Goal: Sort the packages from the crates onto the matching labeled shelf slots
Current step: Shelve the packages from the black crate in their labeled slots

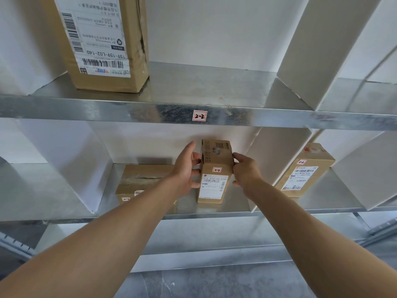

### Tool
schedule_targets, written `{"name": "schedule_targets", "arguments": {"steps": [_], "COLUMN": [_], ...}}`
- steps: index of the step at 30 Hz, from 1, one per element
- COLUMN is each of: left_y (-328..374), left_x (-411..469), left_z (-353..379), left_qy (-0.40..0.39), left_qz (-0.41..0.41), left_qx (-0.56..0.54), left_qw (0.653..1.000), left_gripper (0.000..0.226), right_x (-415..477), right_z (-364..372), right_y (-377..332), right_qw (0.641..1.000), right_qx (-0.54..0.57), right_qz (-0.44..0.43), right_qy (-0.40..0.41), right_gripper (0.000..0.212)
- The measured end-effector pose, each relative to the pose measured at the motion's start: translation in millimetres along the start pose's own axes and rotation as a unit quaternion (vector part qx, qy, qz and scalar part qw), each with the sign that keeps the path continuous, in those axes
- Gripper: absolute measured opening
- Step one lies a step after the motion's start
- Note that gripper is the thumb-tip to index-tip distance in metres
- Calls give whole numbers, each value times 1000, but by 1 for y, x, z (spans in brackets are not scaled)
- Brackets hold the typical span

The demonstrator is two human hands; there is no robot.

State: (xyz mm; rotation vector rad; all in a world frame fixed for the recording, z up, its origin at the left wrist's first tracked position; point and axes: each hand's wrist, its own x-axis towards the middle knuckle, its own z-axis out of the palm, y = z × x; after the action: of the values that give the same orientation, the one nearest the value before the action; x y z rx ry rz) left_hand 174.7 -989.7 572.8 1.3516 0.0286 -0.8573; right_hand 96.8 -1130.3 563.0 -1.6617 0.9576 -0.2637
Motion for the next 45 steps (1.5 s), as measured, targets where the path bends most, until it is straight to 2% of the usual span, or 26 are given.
{"name": "schedule_targets", "arguments": {"steps": [27, 34, 40, 45], "left_y": [1, 2, 3, 4], "left_x": [-1, -4, -15, -26], "left_z": [-6, -17, -27, -38], "left_qy": [9, 9, -11, -27], "left_qz": [4, 12, 16, 13], "left_qx": [-3, 3, 4, 1], "left_qw": [1000, 1000, 1000, 1000], "left_gripper": [51, 63, 61, 50], "right_x": [-14, -27, -49, -67], "right_z": [1, 2, 4, 13], "right_y": [-7, -12, -19, -25], "right_qw": [1000, 999, 995, 989], "right_qx": [2, -7, -5, 25], "right_qz": [9, -13, -47, -81], "right_qy": [16, 43, 87, 118], "right_gripper": [63, 60, 59, 61]}}
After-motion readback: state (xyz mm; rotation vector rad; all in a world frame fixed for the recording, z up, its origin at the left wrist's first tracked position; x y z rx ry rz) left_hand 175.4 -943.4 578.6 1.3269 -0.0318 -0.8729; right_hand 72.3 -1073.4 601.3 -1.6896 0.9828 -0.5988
